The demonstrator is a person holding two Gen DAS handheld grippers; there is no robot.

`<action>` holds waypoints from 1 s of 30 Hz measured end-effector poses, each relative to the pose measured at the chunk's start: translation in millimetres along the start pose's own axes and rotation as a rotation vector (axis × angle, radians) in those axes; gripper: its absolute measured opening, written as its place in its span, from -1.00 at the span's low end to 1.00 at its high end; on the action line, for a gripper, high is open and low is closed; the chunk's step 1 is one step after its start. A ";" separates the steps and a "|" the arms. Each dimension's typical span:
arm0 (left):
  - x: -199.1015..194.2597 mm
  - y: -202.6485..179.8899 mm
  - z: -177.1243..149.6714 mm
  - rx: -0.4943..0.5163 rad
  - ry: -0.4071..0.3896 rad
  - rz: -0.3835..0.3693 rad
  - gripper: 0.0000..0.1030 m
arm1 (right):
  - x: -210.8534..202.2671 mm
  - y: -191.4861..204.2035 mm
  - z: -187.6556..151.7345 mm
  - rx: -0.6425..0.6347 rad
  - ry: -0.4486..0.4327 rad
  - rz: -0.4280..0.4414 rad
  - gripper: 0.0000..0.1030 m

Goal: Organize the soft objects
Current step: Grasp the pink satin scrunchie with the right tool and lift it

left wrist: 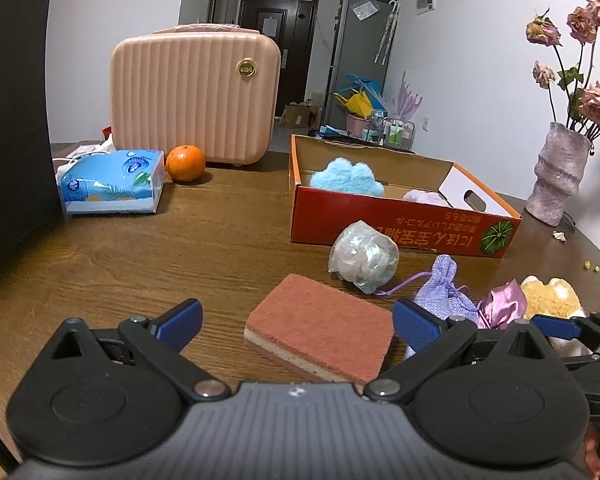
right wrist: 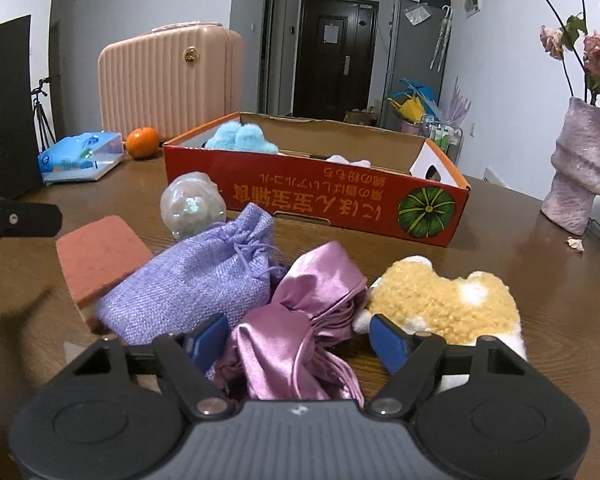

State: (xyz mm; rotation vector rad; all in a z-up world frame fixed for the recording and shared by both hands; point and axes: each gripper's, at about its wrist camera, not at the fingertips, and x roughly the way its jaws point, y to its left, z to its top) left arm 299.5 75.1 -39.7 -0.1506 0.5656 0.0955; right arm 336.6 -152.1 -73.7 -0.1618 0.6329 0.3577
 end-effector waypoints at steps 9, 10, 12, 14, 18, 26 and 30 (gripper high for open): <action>3.6 2.0 -0.5 -0.011 0.021 -0.010 1.00 | 3.8 -12.6 -3.7 0.060 -0.003 0.042 0.12; 3.6 2.0 -0.8 -0.011 0.022 -0.010 1.00 | 4.3 -13.1 -4.0 0.060 -0.002 0.040 0.11; 3.9 2.2 -0.9 -0.012 0.023 -0.011 1.00 | 5.3 -13.2 -4.2 0.058 0.000 0.037 0.06; 4.0 2.0 -0.9 -0.012 0.024 -0.011 1.00 | 6.0 -12.9 -4.8 0.056 0.003 0.039 0.02; 4.2 1.7 -1.3 -0.011 0.025 -0.012 1.00 | 5.6 -12.9 -5.2 0.054 0.008 0.057 -0.19; 4.2 1.2 -1.2 -0.011 0.026 -0.013 1.00 | -1.2 -12.3 -5.5 0.061 -0.017 0.074 -0.44; 5.3 0.7 -2.0 -0.011 0.030 -0.013 1.00 | -11.2 -15.1 -5.2 0.076 -0.063 0.081 -0.45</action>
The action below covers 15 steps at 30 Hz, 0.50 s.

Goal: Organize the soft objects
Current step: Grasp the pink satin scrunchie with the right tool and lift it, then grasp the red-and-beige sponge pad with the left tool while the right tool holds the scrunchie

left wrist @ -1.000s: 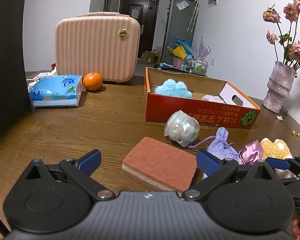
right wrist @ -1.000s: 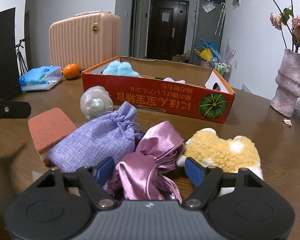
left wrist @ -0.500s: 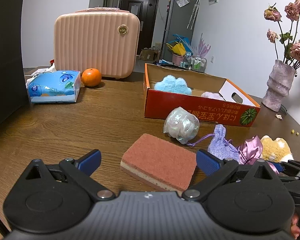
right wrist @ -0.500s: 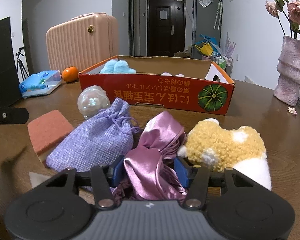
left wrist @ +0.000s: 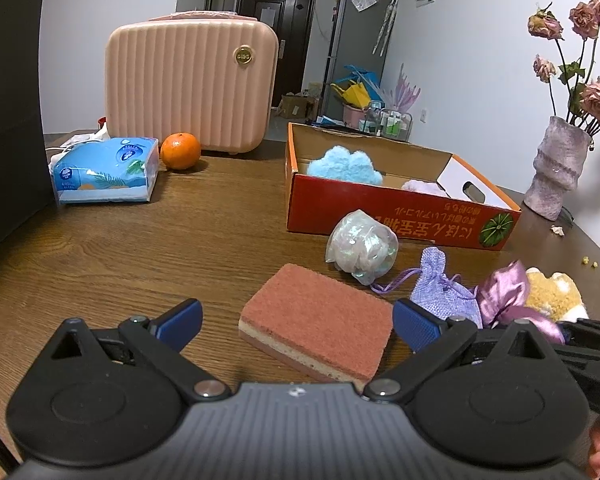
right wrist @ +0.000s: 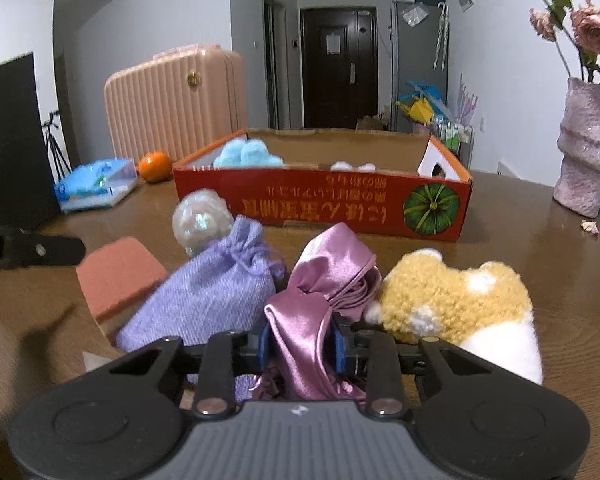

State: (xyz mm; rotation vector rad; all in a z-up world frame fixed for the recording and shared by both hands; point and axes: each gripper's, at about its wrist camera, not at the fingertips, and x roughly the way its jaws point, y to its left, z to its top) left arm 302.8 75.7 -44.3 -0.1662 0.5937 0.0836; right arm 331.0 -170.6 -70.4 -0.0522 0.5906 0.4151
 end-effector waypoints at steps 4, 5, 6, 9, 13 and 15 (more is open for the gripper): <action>2.3 0.1 -1.0 -0.006 0.004 0.002 1.00 | -18.6 -4.1 3.1 0.023 -0.091 0.002 -0.45; 3.0 -0.1 -0.8 -0.007 0.004 0.001 1.00 | -22.6 -6.0 4.0 0.031 -0.110 0.001 -0.45; 3.4 -0.1 -0.8 -0.007 0.004 0.002 1.00 | -26.3 -8.1 4.8 0.038 -0.127 -0.001 -0.45; 5.6 -0.7 -1.9 -0.010 0.006 0.002 1.00 | -34.2 -15.2 6.7 0.065 -0.164 0.002 -0.45; 10.6 -1.8 -1.3 -0.003 0.019 0.004 1.00 | -40.4 -23.0 8.5 0.088 -0.194 -0.013 -0.45; 13.7 -4.4 -0.7 0.015 0.027 0.007 1.00 | -41.8 -25.5 8.6 0.096 -0.204 -0.019 -0.45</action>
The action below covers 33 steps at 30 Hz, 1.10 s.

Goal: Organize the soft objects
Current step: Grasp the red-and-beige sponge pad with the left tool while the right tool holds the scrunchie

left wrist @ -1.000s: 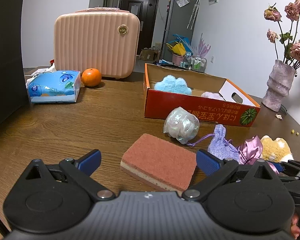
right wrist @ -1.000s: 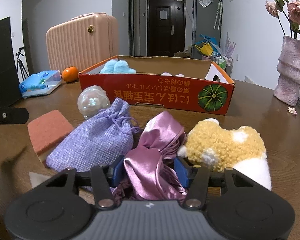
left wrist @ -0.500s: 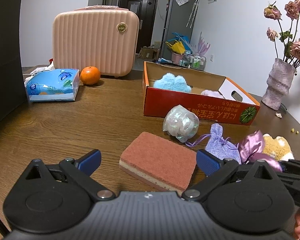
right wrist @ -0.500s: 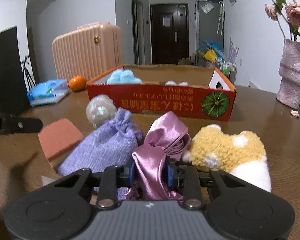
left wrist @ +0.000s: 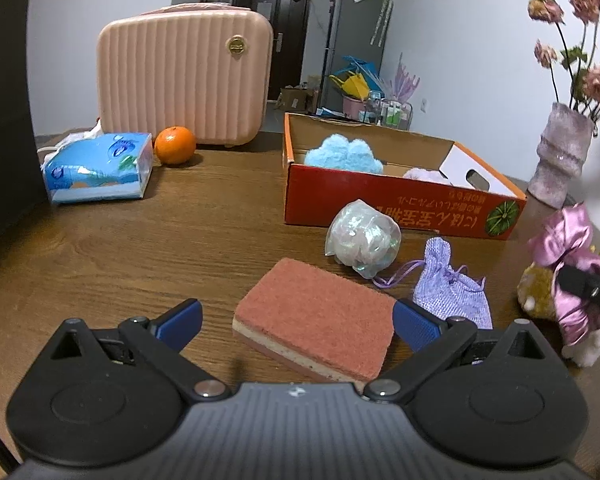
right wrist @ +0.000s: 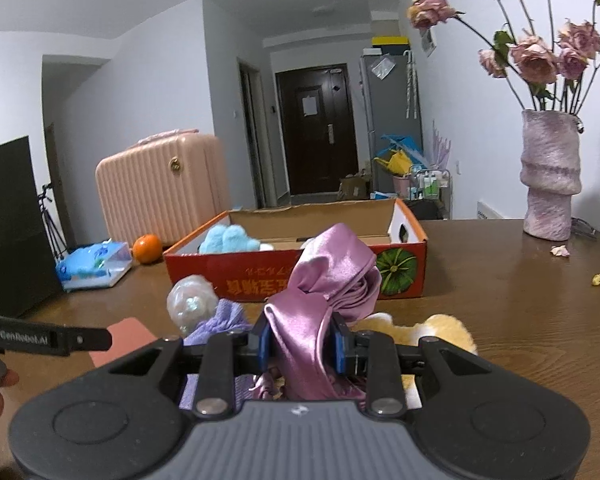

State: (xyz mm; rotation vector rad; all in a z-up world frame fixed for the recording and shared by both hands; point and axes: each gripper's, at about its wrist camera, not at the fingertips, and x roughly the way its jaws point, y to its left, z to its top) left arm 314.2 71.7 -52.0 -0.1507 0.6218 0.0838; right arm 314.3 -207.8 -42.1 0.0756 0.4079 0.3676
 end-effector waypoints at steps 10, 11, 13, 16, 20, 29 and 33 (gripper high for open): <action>16.5 -13.8 2.3 0.152 0.031 -0.033 1.00 | -4.2 -10.9 -0.4 0.029 -0.025 -0.033 -0.45; 18.9 -14.6 2.2 0.164 0.038 -0.042 1.00 | -4.2 -11.1 -0.5 0.030 -0.025 -0.035 -0.45; 23.1 -17.1 1.9 0.203 0.052 -0.059 1.00 | -2.5 -11.6 -0.6 0.032 -0.023 -0.042 -0.45; 28.4 -20.2 1.7 0.247 0.063 -0.062 1.00 | -1.4 -12.7 -1.4 0.032 -0.021 -0.051 -0.45; 36.8 -23.2 2.5 0.281 0.075 -0.070 1.00 | 1.3 -13.6 -2.9 0.032 -0.014 -0.065 -0.45; 47.9 -17.8 5.4 0.296 0.097 -0.103 1.00 | 9.0 -14.3 -5.1 0.027 0.008 -0.081 -0.45; 50.6 -14.3 7.5 0.298 0.097 -0.112 1.00 | 11.1 -14.5 -6.1 0.025 0.015 -0.085 -0.45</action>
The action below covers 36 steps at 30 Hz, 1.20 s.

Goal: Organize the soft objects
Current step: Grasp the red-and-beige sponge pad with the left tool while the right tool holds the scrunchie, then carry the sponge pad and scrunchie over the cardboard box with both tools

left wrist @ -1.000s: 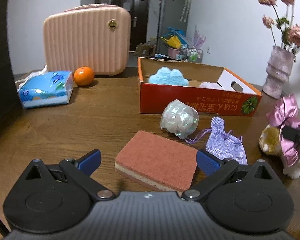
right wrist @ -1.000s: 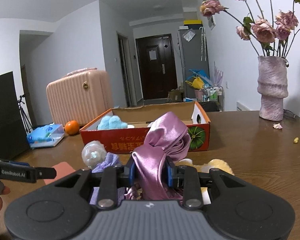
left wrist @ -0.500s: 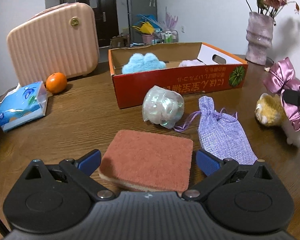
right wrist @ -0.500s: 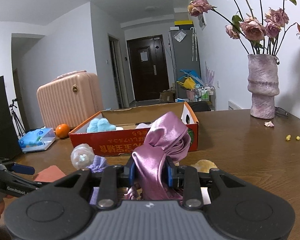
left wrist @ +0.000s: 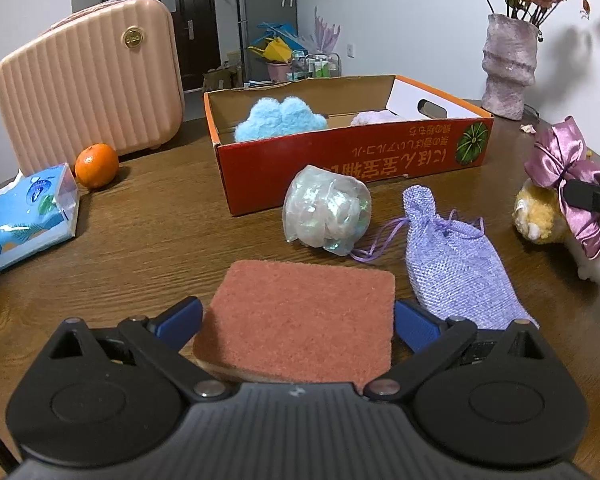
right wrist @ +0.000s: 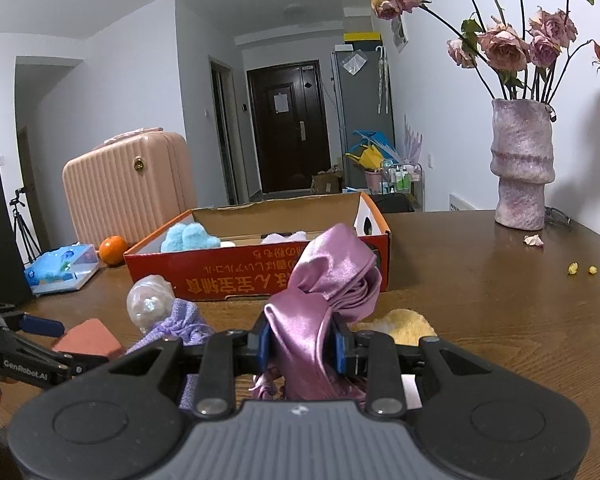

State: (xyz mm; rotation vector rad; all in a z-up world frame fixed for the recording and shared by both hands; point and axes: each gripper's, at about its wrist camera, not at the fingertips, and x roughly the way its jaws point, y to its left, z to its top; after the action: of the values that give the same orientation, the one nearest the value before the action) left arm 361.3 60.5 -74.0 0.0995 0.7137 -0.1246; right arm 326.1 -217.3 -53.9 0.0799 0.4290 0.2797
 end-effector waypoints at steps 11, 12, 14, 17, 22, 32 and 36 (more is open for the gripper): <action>5.2 -0.2 -1.3 0.036 -0.010 0.012 1.00 | 2.9 0.1 -0.5 0.000 0.009 -0.007 -0.44; 5.0 0.5 -1.5 0.032 -0.013 0.013 1.00 | 2.9 0.1 -0.5 0.000 0.009 -0.006 -0.44; 3.6 1.9 -1.5 0.020 -0.022 0.021 1.00 | 2.6 0.0 -0.7 0.001 0.007 -0.004 -0.44; 2.0 2.5 -0.9 0.017 -0.028 0.034 1.00 | 2.6 0.1 -0.7 0.002 0.007 -0.003 -0.44; 0.4 1.4 0.0 0.025 -0.039 0.046 1.00 | 2.6 0.3 -0.6 0.002 0.008 -0.002 -0.44; 9.6 12.0 -1.2 -0.027 -0.018 0.012 1.00 | 2.7 0.3 -0.6 0.004 0.009 0.001 -0.44; 9.8 14.3 -1.8 -0.037 -0.028 0.007 0.98 | 2.5 -0.4 -0.5 0.008 0.008 0.005 -0.44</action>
State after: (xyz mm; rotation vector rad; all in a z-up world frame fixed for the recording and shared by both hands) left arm 369.6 74.2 -81.1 0.0648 0.6871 -0.1058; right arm 328.3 -217.0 -55.4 0.0874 0.4380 0.2832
